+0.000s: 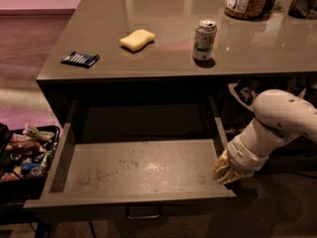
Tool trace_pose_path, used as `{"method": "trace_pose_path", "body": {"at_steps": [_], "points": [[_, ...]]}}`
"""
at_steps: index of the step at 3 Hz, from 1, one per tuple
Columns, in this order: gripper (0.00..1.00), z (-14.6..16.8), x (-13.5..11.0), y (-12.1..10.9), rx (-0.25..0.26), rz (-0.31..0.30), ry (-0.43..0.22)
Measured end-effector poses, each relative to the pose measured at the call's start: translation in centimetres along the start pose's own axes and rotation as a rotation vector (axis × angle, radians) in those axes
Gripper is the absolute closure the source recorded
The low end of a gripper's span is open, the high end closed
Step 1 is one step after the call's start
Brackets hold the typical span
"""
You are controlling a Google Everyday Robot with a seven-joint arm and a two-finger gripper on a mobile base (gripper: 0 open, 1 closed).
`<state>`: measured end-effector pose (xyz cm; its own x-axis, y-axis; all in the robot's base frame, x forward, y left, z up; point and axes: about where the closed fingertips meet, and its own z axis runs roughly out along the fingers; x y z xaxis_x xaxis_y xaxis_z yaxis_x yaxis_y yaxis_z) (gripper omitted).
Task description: Open top drawer
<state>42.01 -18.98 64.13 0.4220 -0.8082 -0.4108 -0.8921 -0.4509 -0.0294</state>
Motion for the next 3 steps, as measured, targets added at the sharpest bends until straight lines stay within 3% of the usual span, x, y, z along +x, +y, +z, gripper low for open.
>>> {"method": "trace_pose_path", "body": {"at_steps": [1,2,3], "points": [[1.0,0.0,0.0,0.0,0.0,0.0,0.0],[1.0,-0.6,-0.9,2.3,-0.029,0.018,-0.043],[1.0,-0.6,-1.9,2.5,0.025,0.0,-0.109]]}}
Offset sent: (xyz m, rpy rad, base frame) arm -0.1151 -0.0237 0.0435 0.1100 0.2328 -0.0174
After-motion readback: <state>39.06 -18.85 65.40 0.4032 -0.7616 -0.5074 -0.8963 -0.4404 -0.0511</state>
